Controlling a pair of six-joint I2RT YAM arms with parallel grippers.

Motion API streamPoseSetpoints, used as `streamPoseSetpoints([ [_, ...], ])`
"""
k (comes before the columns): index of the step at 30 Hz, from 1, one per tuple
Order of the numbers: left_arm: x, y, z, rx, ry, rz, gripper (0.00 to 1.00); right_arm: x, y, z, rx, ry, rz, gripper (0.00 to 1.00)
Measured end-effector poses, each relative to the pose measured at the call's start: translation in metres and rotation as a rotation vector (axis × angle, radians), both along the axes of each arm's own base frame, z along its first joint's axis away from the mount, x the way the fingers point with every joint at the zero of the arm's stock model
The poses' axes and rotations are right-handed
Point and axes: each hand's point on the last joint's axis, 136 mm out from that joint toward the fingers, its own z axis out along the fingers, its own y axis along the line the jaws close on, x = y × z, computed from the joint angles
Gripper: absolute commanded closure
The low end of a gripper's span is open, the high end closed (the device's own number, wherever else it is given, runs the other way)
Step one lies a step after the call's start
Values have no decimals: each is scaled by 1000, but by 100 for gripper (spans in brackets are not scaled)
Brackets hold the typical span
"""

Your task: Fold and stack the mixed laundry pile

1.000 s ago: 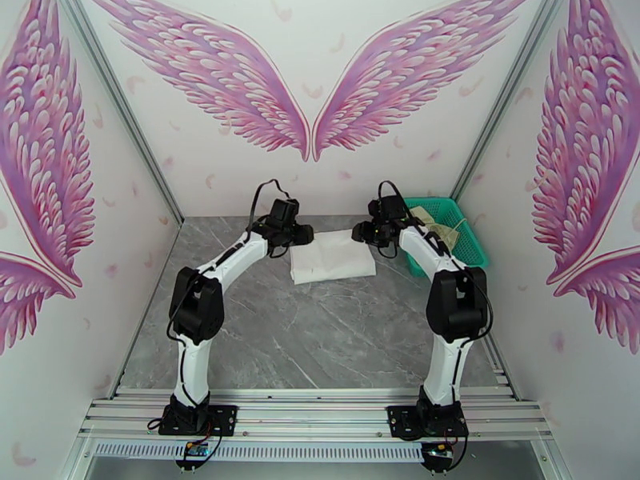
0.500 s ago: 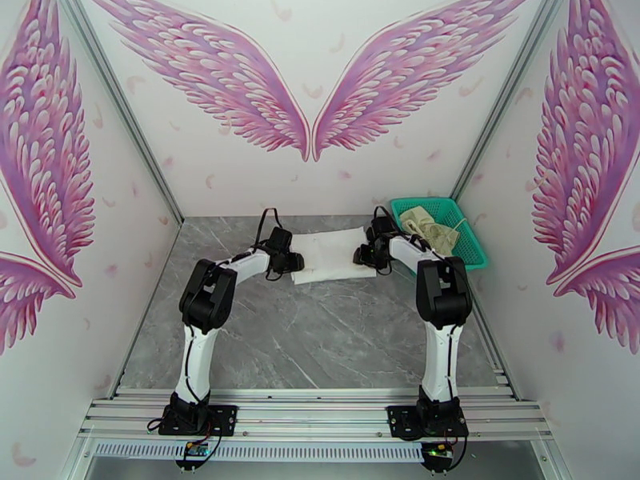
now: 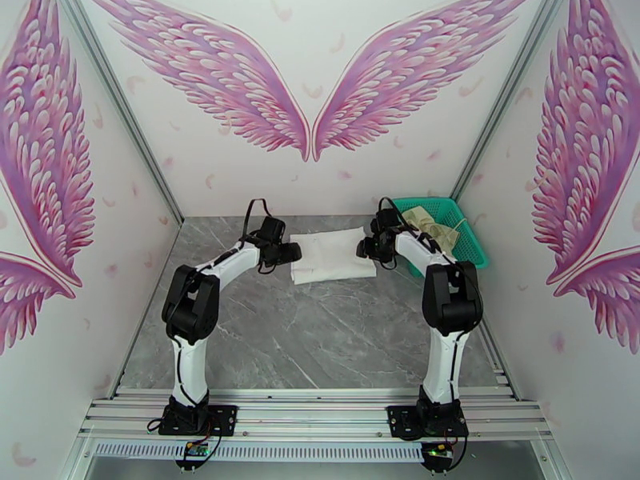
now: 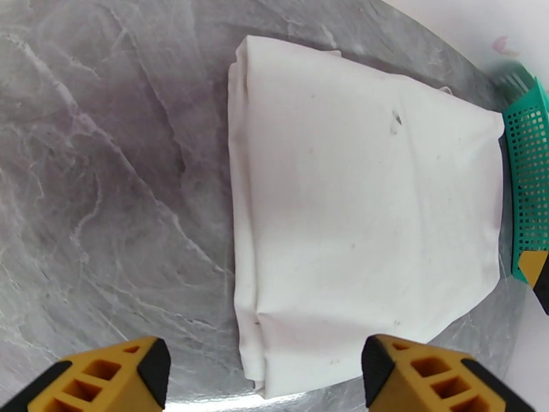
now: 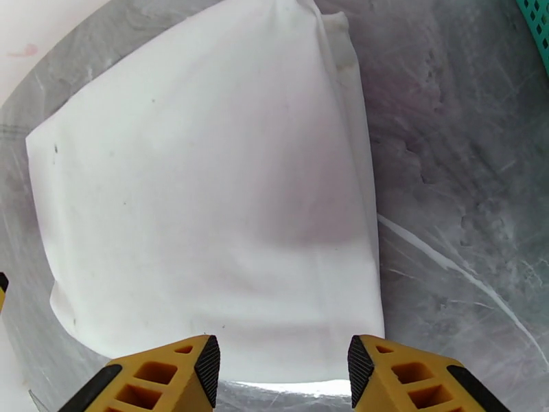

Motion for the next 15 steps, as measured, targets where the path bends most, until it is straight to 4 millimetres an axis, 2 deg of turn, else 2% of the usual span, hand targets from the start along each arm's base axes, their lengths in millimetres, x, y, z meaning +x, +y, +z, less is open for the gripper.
streamPoseSetpoints([
  [6, -2, -7, -30, -16, 90, 48, 23, -11, 7, -11, 34, 35, 17, 45],
  [9, -6, -8, -34, -19, 114, 60, 23, -24, 17, -11, 65, 40, 30, 43],
  [11, -5, -9, -32, -30, 111, 62, 23, -38, 32, -4, 80, 14, 68, 42],
  [13, -5, -6, -31, -44, 114, 61, 24, -54, 58, 8, 48, -39, 166, 39],
  [15, -8, 5, -30, -57, 117, 69, 25, -66, 99, 25, -12, -151, 342, 39],
])
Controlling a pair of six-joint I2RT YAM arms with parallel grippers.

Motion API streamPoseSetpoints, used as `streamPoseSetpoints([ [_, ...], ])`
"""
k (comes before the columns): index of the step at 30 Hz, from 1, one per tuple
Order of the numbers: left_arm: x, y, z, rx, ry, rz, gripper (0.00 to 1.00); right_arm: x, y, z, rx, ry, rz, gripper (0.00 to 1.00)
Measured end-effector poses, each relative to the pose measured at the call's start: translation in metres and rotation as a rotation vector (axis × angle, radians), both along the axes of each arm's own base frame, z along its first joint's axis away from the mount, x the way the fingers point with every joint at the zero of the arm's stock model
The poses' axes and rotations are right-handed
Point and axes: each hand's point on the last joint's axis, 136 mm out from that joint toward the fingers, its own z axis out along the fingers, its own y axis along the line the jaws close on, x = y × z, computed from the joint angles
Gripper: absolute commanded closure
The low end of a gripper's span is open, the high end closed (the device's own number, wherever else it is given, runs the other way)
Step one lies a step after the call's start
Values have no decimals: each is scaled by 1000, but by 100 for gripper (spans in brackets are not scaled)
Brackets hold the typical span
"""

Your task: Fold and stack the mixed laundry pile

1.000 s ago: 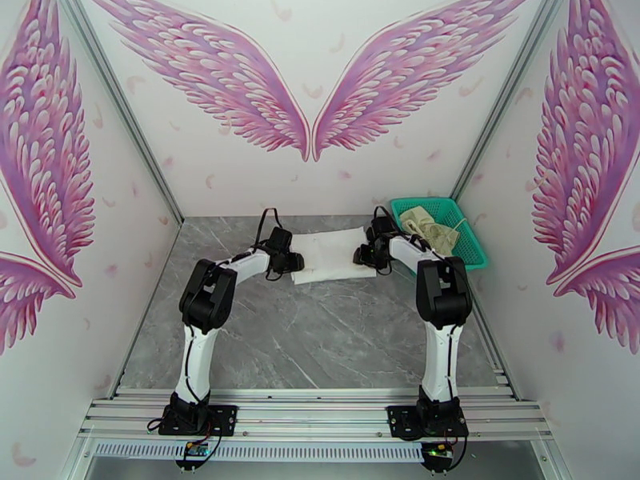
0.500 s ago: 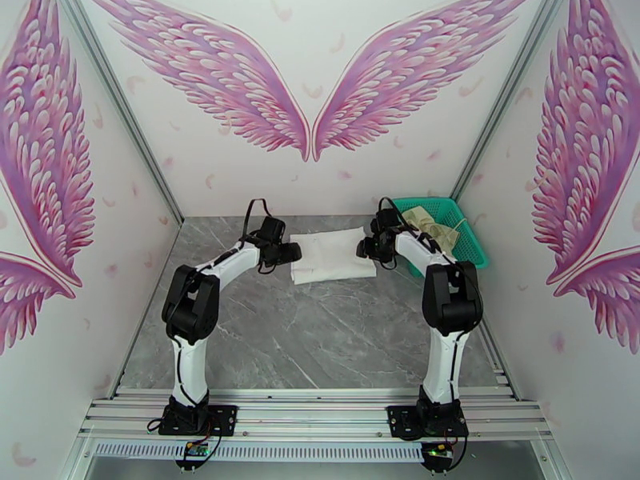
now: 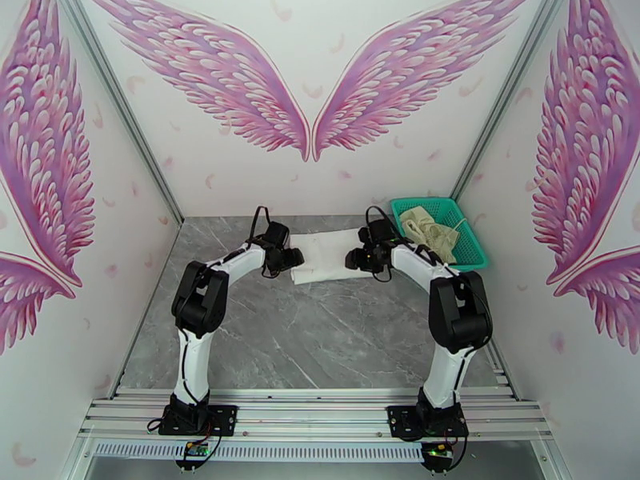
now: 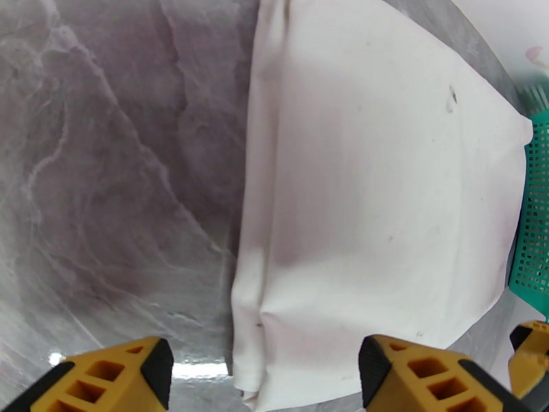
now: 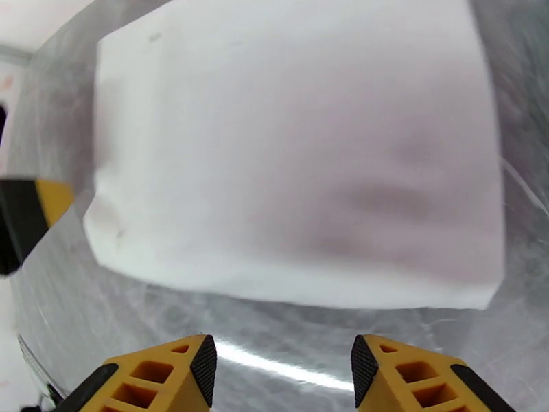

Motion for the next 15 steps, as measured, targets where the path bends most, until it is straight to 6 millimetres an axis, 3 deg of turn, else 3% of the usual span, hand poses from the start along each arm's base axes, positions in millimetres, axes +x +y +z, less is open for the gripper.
streamPoseSetpoints([
  [3, -2, 34, 4, -18, 5, 35, 25, -14, 54, 12, -62, -181, 276, 35],
  [9, -1, 102, 15, -69, -16, 116, 26, -30, 90, -15, -242, -403, 685, 34],
  [12, -4, 116, 14, -101, -16, 129, 26, -28, 104, -25, -299, -497, 824, 34],
  [15, -6, 115, 12, -123, -15, 117, 25, -29, 116, -41, -342, -544, 936, 35],
])
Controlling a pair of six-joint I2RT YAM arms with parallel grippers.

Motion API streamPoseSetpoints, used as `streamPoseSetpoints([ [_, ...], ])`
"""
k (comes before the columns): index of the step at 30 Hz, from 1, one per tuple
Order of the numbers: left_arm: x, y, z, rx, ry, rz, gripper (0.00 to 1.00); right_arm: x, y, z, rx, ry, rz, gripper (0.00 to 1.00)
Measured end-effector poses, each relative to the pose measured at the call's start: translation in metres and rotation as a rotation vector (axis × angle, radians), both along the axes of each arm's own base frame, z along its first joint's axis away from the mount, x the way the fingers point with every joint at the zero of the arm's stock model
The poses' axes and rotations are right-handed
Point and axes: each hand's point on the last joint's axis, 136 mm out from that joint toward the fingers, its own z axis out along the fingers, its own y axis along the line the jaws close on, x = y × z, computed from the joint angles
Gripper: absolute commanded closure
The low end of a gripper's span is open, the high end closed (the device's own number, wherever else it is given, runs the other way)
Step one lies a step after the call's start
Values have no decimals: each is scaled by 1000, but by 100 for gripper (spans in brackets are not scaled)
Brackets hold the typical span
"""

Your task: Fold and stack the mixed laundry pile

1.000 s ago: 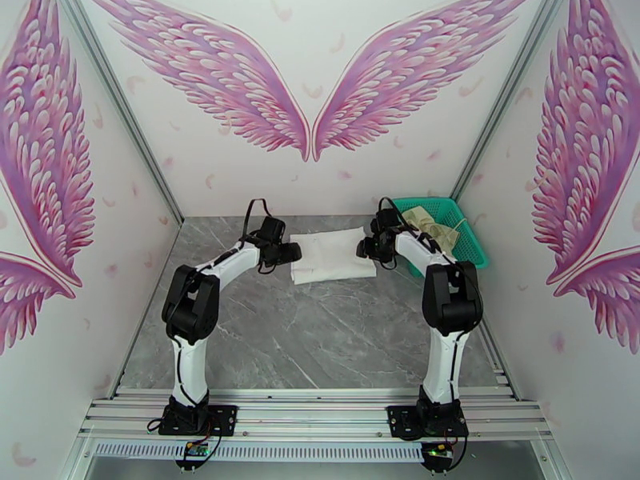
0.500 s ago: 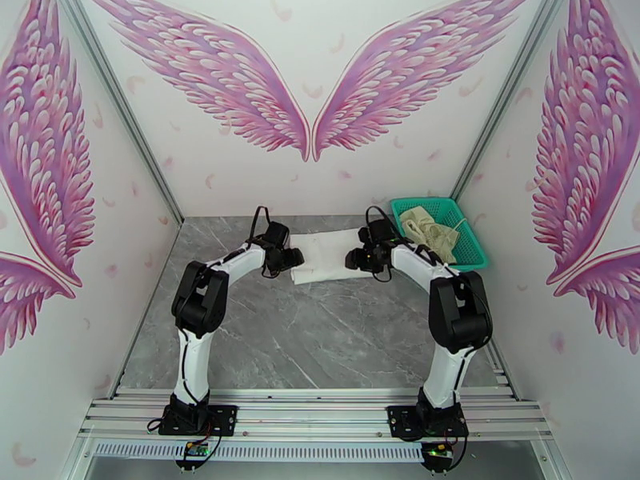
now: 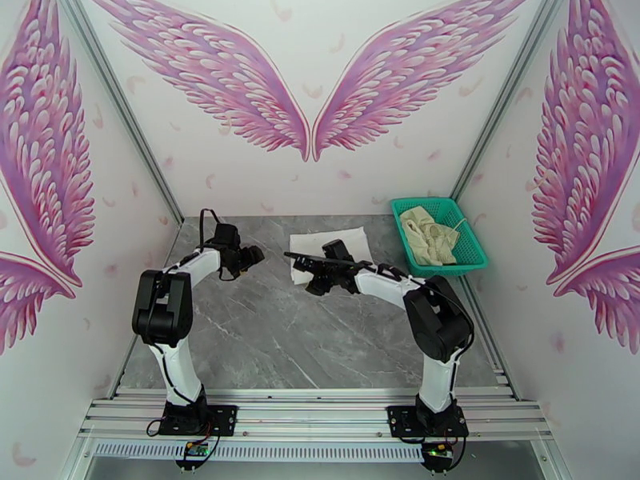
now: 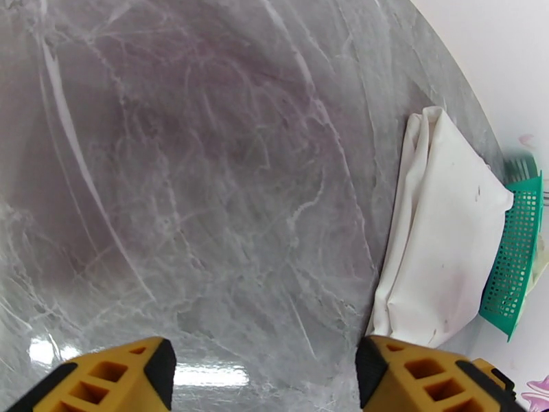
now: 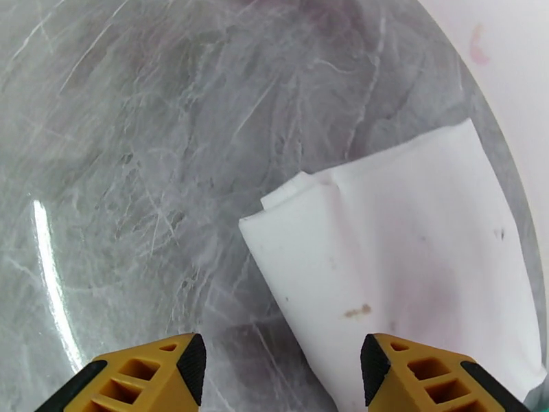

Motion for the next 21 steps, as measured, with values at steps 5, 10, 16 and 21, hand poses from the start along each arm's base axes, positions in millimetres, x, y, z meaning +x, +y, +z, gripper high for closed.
streamPoseSetpoints([
  [5, 1, -6, 3, -32, -15, -22, 26, 1, 17, -27, -69, -35, 118, 36],
  [10, 3, -8, 5, -52, -31, -28, 26, 11, 27, -39, -107, -81, 157, 46],
  [16, 4, -10, 5, -64, -42, -29, 26, 30, 30, -41, -141, -141, 135, 62],
  [21, 3, -18, 3, -79, -39, -37, 26, 42, 31, -43, -165, -170, 121, 95],
])
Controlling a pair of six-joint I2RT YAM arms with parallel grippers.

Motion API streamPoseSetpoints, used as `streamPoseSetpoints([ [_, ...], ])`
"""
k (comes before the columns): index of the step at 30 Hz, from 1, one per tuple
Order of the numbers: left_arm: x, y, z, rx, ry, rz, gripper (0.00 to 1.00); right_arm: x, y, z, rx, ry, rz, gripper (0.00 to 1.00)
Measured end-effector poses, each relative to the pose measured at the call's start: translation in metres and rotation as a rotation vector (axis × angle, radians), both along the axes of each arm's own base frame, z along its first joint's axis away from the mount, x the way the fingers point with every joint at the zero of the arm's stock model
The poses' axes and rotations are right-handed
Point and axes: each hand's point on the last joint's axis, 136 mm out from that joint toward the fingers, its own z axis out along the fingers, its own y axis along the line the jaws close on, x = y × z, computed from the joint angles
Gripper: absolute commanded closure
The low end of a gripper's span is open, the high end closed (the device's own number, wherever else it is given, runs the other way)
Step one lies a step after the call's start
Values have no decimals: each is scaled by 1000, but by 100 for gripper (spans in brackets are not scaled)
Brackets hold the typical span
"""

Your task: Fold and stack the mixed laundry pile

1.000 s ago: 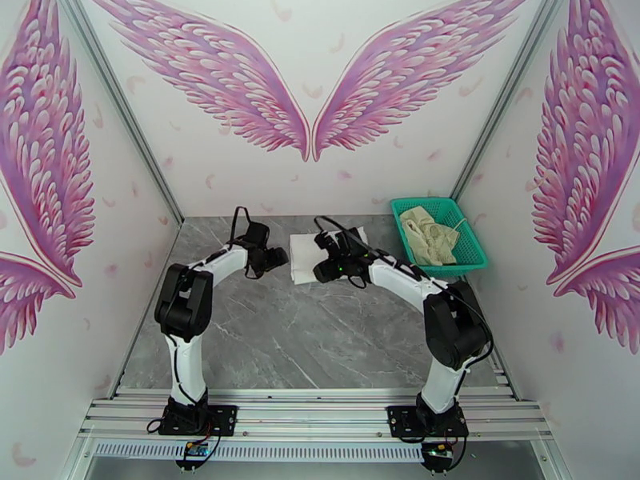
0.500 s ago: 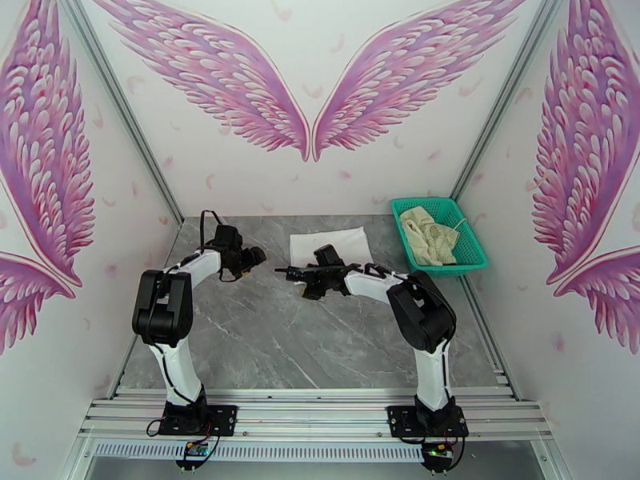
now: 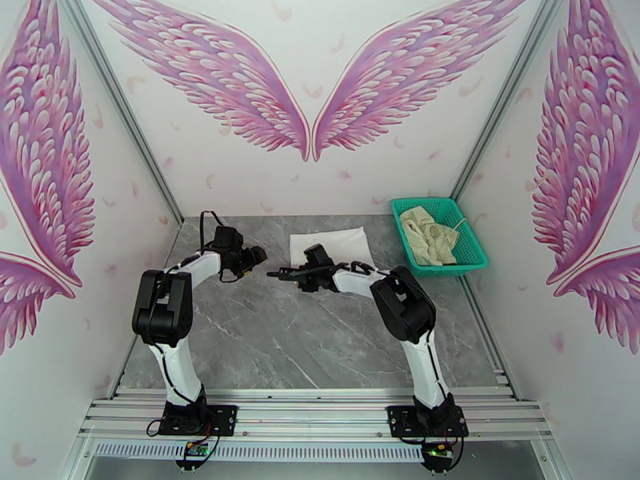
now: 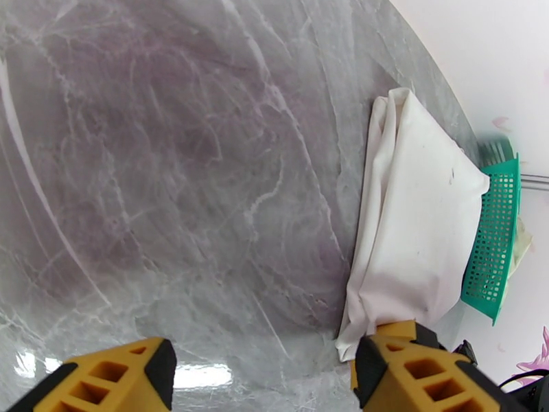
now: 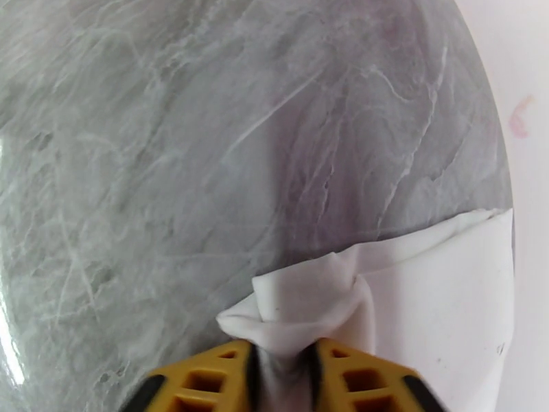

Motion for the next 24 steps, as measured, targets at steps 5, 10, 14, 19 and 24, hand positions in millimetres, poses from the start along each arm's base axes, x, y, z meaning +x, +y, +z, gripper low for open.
streamPoseSetpoints([
  [5, -1, -22, -10, -11, 18, -35, 23, 2, 0, 1, 5, -1, -11, 100],
  [10, -2, -52, -21, -43, 43, -68, 19, -1, -1, 10, 46, -3, -27, 100],
  [14, 3, -75, -26, -106, 51, -62, 16, -2, -4, 30, 99, -16, -42, 100],
  [19, 17, -89, -20, -187, 39, -4, 15, 5, -8, 51, 157, -43, -61, 100],
  [24, 30, -99, -18, -254, 38, 59, 14, 5, -10, 53, 186, -29, -62, 100],
])
